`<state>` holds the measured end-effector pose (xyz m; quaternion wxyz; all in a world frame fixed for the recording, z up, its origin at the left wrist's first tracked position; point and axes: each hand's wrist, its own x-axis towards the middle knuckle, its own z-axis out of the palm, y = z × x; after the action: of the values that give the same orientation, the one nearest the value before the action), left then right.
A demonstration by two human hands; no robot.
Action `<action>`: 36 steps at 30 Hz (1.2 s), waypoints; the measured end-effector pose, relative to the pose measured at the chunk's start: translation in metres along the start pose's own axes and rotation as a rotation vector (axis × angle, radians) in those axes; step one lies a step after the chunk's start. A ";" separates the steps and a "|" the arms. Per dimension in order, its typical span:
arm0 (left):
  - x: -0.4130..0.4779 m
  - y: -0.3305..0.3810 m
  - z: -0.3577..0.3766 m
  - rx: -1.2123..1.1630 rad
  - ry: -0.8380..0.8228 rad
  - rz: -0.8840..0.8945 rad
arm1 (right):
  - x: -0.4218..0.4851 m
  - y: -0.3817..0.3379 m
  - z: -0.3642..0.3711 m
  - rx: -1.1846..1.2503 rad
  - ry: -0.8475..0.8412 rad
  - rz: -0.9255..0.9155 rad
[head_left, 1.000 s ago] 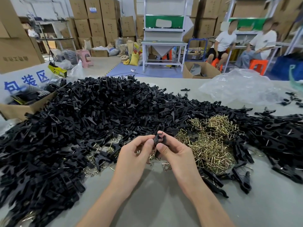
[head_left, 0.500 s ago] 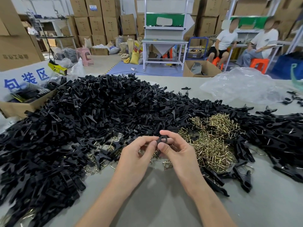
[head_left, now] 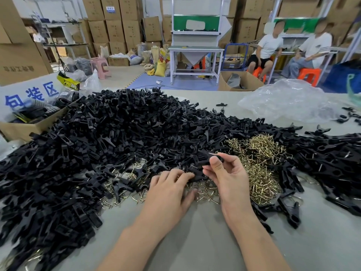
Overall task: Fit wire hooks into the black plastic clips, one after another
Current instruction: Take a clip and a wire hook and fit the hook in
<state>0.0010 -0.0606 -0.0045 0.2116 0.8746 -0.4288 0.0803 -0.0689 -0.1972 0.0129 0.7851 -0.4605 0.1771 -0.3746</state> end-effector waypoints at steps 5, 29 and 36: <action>0.004 -0.006 -0.001 0.058 0.022 -0.005 | 0.001 0.002 -0.001 -0.007 0.014 -0.017; 0.004 -0.011 -0.012 -0.326 0.159 -0.137 | 0.002 0.008 0.000 -0.081 -0.068 -0.016; 0.004 -0.013 -0.019 -0.398 0.192 -0.124 | 0.000 0.007 0.001 -0.089 -0.089 -0.020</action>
<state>0.0145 -0.0486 0.0099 0.4241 0.8287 -0.3596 0.0637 -0.0650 -0.1944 0.0076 0.7671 -0.5130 0.1541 -0.3531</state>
